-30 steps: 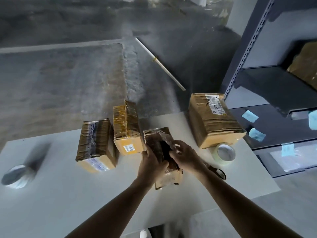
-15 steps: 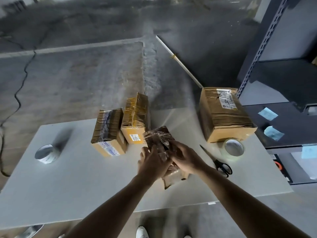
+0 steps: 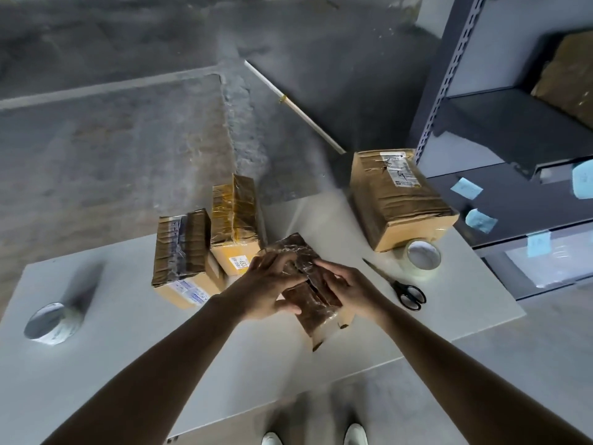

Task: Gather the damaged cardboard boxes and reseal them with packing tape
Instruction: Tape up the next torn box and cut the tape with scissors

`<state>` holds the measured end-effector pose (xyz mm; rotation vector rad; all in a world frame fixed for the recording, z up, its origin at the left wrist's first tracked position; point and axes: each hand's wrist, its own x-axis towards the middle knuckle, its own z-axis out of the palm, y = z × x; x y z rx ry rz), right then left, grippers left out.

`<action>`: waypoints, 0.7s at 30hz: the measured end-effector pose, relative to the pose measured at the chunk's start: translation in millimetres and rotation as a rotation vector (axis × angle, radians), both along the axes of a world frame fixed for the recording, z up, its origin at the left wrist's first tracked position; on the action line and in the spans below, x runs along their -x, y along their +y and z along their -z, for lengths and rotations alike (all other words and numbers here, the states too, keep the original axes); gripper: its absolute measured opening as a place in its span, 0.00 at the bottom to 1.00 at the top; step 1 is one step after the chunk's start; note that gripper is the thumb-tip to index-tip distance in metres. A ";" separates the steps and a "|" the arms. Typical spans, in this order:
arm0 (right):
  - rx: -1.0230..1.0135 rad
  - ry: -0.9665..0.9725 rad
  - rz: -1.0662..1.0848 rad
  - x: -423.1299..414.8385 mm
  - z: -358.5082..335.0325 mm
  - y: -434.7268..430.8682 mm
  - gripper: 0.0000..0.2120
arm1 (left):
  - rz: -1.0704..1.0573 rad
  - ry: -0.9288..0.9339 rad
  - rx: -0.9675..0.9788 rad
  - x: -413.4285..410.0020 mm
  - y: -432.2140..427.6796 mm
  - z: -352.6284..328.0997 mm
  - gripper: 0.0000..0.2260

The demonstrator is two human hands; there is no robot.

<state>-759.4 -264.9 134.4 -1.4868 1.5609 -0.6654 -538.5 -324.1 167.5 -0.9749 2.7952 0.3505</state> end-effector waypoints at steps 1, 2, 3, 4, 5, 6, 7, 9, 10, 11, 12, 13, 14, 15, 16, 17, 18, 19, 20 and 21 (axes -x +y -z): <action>-0.012 0.010 0.020 -3.2 2.5 1.9 0.20 | 0.054 -0.044 -0.003 0.9 -4.9 1.0 0.29; -0.021 0.009 0.015 -3.4 3.6 1.1 0.21 | 0.079 -0.083 0.011 2.3 -7.9 -2.0 0.29; -0.034 0.011 0.017 -3.3 3.2 2.5 0.23 | 0.096 -0.108 0.004 4.0 -10.1 -4.8 0.30; -0.064 0.000 0.033 -3.7 1.8 2.8 0.23 | 0.110 -0.112 -0.011 4.0 -13.5 -5.9 0.29; -0.102 -0.014 0.053 -4.3 1.4 2.3 0.24 | 0.129 -0.108 -0.026 3.1 -17.2 -6.7 0.29; -0.128 -0.037 0.064 -4.5 2.0 0.6 0.23 | 0.144 -0.101 -0.024 1.1 -20.8 -6.6 0.28; -0.146 -0.053 0.070 -5.0 1.2 0.7 0.21 | 0.162 -0.093 -0.010 0.4 -24.5 -5.9 0.27; -0.169 -0.074 0.083 -4.8 1.8 0.3 0.18 | 0.193 -0.078 0.022 2.7 -28.0 -5.0 0.26; -0.183 -0.090 0.097 -3.9 2.8 0.0 0.17 | 0.203 -0.067 0.031 5.1 -28.4 -5.0 0.25; -0.193 -0.096 0.106 -3.5 2.6 -0.1 0.16 | 0.207 -0.054 0.034 6.9 -28.5 -5.0 0.26; -0.197 -0.098 0.111 -2.9 3.3 -0.6 0.16 | 0.212 -0.038 0.038 8.1 -28.9 -4.9 0.26; -0.205 -0.090 0.108 -2.2 3.0 -1.1 0.16 | 0.223 -0.023 0.043 8.8 -29.0 -4.9 0.26; -0.216 -0.085 0.102 -1.7 2.9 -1.9 0.16 | 0.233 -0.012 0.048 8.8 -29.0 -5.3 0.27; -0.231 -0.079 0.096 -2.4 1.6 -2.7 0.16 | 0.239 -0.006 0.047 7.7 -29.4 -4.9 0.27; -0.247 -0.082 0.095 -3.5 0.8 -3.7 0.15 | 0.242 -0.004 0.045 6.4 -30.0 -4.9 0.27; -0.261 -0.087 0.100 -4.6 0.3 -4.9 0.14 | 0.244 -0.013 0.042 5.4 -30.5 -5.3 0.27; -0.273 -0.096 0.112 -5.3 0.1 -6.1 0.14 | 0.247 -0.037 0.042 4.9 -30.5 -6.2 0.28; -0.286 -0.105 0.130 -6.0 -0.6 -6.9 0.13 | 0.248 -0.078 0.037 5.1 -30.4 -7.2 0.30; -0.298 -0.122 0.146 -6.5 -1.3 -7.4 0.13 | 0.249 -0.122 0.029 5.7 -30.0 -8.2 0.31; -0.306 -0.136 0.154 -6.4 -0.9 -7.9 0.13 | 0.246 -0.156 0.019 6.8 -29.8 -9.2 0.31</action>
